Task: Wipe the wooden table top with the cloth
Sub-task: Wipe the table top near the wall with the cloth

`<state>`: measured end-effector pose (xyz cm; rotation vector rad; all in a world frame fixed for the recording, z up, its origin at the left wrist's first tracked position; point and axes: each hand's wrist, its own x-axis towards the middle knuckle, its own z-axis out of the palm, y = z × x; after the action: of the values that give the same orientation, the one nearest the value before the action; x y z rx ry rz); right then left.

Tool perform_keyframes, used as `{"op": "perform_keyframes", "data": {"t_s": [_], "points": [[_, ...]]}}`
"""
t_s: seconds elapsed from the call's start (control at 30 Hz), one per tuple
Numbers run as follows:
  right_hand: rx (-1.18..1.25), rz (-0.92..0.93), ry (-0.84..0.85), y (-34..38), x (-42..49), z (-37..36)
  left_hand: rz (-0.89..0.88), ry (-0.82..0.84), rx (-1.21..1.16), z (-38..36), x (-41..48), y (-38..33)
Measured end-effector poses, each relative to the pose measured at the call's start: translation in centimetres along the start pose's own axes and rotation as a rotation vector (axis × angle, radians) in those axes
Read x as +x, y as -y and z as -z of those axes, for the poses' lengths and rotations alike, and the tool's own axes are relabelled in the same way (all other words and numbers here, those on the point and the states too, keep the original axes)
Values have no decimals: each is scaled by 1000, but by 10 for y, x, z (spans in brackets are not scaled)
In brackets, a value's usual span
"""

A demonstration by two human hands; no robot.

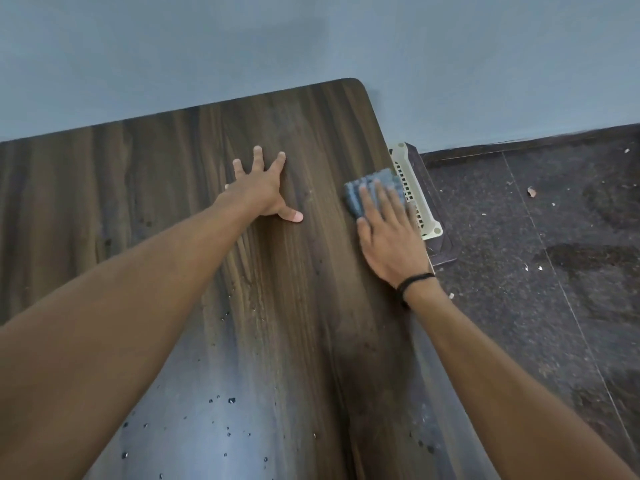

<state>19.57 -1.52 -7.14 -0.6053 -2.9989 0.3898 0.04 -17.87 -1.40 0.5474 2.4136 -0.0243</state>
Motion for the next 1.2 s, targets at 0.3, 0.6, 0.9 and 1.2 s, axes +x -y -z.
{"op": "perform_keyframes", "data": {"t_s": [0.3,0.6,0.9,1.2], "points": [[21,-105,-18,1,-23,2,-14,156,15,-29,-30,-12],[22,-123,16,7,-13,7,1,110,18,-28,-36,-17],[33,-5,-33,14,-94,-1,-10,107,24,-61,-62,5],[-4,205,86,-6,-127,5,2,82,32,-57,-62,-3]]}}
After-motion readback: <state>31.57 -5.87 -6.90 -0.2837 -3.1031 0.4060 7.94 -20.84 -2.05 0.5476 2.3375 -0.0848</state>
